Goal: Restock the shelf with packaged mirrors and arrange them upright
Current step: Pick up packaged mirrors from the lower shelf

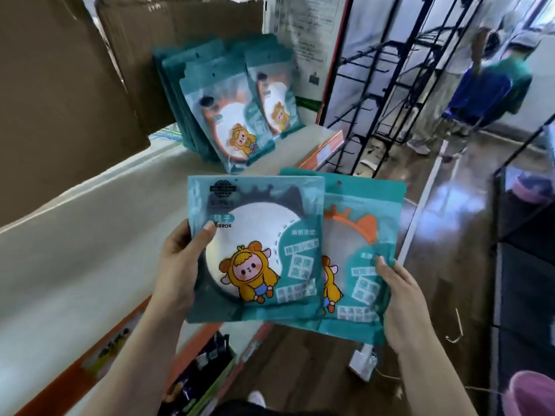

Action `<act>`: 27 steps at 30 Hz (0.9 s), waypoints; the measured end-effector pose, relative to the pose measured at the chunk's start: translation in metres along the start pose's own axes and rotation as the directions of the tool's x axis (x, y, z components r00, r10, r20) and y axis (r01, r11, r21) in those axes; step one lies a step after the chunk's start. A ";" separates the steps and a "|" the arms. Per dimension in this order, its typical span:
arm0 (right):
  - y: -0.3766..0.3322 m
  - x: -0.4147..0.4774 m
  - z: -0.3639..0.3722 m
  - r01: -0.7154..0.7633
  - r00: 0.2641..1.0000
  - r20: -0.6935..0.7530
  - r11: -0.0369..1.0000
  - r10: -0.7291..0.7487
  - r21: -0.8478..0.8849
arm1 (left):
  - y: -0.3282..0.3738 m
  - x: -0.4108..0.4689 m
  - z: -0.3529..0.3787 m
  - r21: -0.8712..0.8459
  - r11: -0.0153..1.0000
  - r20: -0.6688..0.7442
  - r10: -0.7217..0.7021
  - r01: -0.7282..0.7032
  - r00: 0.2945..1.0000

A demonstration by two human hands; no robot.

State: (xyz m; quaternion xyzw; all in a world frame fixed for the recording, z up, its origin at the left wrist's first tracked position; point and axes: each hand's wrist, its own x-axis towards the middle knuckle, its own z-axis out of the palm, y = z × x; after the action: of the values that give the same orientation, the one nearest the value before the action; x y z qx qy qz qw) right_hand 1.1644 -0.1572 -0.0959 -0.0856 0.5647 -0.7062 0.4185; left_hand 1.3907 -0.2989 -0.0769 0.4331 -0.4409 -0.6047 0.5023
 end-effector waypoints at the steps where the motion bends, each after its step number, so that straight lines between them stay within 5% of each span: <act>1: -0.011 0.017 0.004 0.024 1.000 0.005 1.000 -0.024 -0.002 | 0.001 0.015 0.015 -0.017 1.000 0.002 0.000 0.000 1.000; 15: -0.054 0.198 0.043 -0.022 0.980 0.196 1.000 0.021 0.000 | -0.001 0.138 0.097 -0.096 0.995 -0.161 0.011 -0.026 0.987; 27: -0.117 0.419 0.137 -0.063 0.884 0.450 0.986 0.127 -0.155 | 0.005 0.275 0.178 0.042 0.951 -0.508 0.283 -0.305 0.813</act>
State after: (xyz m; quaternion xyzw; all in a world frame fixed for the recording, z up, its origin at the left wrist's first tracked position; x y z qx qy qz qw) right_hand 0.9216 -0.5429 -0.0937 -0.2502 0.5004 -0.6045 0.5671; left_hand 1.1866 -0.5538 -0.0521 0.4933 -0.3418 -0.3929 0.6968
